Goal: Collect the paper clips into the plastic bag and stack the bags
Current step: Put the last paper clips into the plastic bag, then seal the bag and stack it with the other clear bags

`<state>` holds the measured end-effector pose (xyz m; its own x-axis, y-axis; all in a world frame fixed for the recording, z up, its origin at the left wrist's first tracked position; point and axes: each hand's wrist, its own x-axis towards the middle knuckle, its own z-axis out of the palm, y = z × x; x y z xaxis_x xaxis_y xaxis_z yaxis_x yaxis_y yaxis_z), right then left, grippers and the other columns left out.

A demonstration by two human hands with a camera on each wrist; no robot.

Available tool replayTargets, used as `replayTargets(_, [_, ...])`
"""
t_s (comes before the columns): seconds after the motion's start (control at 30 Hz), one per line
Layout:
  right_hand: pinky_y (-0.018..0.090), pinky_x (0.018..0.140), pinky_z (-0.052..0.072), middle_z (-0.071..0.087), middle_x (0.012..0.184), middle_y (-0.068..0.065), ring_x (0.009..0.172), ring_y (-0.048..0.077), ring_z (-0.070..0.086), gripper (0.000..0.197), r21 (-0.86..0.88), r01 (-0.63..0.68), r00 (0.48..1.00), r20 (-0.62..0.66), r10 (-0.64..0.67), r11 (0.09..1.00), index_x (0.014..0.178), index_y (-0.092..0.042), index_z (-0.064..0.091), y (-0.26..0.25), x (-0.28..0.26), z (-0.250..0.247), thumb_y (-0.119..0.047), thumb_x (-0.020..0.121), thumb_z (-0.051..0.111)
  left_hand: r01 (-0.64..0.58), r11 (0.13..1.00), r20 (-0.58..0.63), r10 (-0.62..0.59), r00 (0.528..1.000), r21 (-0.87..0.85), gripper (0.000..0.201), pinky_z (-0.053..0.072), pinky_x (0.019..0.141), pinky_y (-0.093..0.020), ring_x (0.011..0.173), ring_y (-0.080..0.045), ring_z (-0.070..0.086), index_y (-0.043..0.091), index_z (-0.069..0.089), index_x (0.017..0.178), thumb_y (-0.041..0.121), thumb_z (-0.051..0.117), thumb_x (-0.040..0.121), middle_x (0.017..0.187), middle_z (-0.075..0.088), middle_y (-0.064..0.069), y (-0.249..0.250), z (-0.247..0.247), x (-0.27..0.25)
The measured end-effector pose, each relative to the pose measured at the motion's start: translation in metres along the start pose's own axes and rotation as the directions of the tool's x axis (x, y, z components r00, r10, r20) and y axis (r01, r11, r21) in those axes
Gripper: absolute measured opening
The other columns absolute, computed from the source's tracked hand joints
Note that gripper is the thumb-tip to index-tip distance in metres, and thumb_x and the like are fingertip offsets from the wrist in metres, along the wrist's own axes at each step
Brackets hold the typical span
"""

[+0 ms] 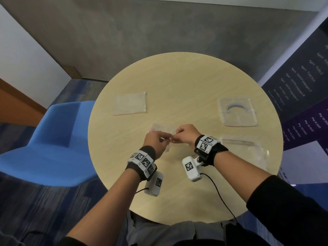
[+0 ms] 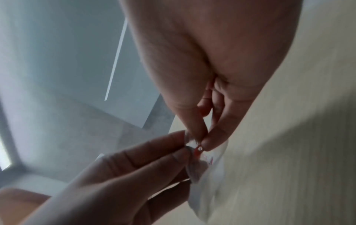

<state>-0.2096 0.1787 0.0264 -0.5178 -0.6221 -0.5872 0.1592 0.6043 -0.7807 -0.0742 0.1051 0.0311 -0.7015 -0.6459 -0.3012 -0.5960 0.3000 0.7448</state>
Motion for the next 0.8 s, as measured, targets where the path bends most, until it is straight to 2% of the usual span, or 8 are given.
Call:
replayTargets(0.13, [0.038,0.085,0.059,0.064,0.076,0.017,0.078,0.036,0.071,0.027,0.207,-0.061,0.998,0.035,0.055,0.977,0.068,-0.006,0.055,0.001,-0.001,0.001,0.016,0.079,0.067,0.042,0.999,0.043,-0.041,0.998,-0.02,0.024,0.052,0.075,-0.025,0.086,-0.016,0.069,0.02,0.073,0.109,0.014,0.06,0.09,0.094,0.076,-0.003,-0.006,-0.001,0.0])
replayTargets(0.27, [0.036,0.069,0.063,0.07,0.09,0.017,0.072,0.03,0.073,0.017,-0.117,0.249,0.963,-0.077,-0.259,0.961,0.081,-0.006,0.063,-0.001,-0.005,-0.008,0.01,0.077,0.067,0.035,0.999,0.038,-0.034,0.999,-0.02,0.027,0.045,0.076,-0.019,0.086,-0.014,0.066,0.022,0.073,0.11,0.013,0.057,0.091,0.099,0.074,-0.002,-0.011,-0.006,0.003])
replayTargets(0.33, [0.024,0.064,0.057,0.066,0.1,0.001,0.066,0.018,0.068,0.026,-0.482,0.486,0.835,0.01,-0.55,0.729,0.09,-0.017,0.065,-0.004,-0.007,-0.016,0.003,0.073,0.063,0.02,0.999,0.043,-0.019,0.999,-0.032,0.027,0.044,0.082,-0.021,0.09,-0.014,0.063,0.022,0.074,0.109,0.014,0.056,0.091,0.104,0.072,0.0,-0.012,-0.012,0.006])
replayTargets(0.4, [0.022,0.07,0.052,0.063,0.104,-0.01,0.066,0.009,0.063,0.035,-0.65,0.576,0.758,0.195,-0.623,0.497,0.098,-0.026,0.067,-0.004,-0.007,-0.022,-0.003,0.072,0.063,-0.002,0.998,0.055,0.006,0.998,-0.06,0.025,0.047,0.088,-0.026,0.096,-0.017,0.064,0.023,0.074,0.108,0.014,0.058,0.09,0.107,0.071,-0.001,-0.012,-0.019,0.008])
replayTargets(0.43, [0.024,0.071,0.053,0.065,0.101,-0.01,0.067,0.008,0.063,0.031,-0.659,0.587,0.752,0.229,-0.618,0.47,0.098,-0.025,0.069,-0.004,-0.007,-0.024,-0.006,0.074,0.066,-0.016,0.997,0.059,0.021,0.998,-0.077,0.025,0.049,0.091,-0.028,0.097,-0.018,0.065,0.023,0.075,0.107,0.014,0.058,0.09,0.108,0.071,-0.002,-0.011,-0.023,0.009])
replayTargets(0.53, [0.033,0.07,0.058,0.072,0.082,-0.003,0.067,0.011,0.064,0.007,-0.61,0.594,0.748,0.18,-0.639,0.524,0.086,-0.017,0.076,-0.006,-0.006,-0.028,-0.015,0.08,0.074,-0.06,0.986,0.051,0.069,0.996,-0.152,0.022,0.049,0.09,-0.02,0.099,-0.012,0.067,0.021,0.075,0.107,0.017,0.062,0.09,0.11,0.073,0.0,-0.009,-0.035,0.006])
replayTargets(0.63, [0.025,0.068,0.056,0.073,0.078,-0.003,0.067,0.01,0.066,0.002,-0.559,0.593,0.749,0.117,-0.652,0.579,0.082,-0.017,0.076,-0.01,-0.008,-0.035,-0.017,0.082,0.075,-0.071,0.964,-0.015,0.069,0.997,-0.256,0.025,0.05,0.081,-0.01,0.092,0.001,0.068,0.022,0.074,0.108,0.031,0.07,0.085,0.101,0.075,0.006,-0.013,-0.046,-0.004])
replayTargets(0.8, [0.014,0.06,0.044,0.069,0.074,-0.01,0.055,0.002,0.053,0.007,-0.539,0.588,0.76,0.112,-0.64,0.603,0.077,-0.025,0.074,-0.016,-0.01,-0.046,-0.019,0.082,0.074,-0.052,0.905,-0.125,-0.001,0.992,-0.422,0.017,0.057,0.084,-0.024,0.087,-0.01,0.074,0.011,0.077,0.098,0.015,0.075,0.082,0.094,0.077,0.001,-0.026,-0.048,-0.009])
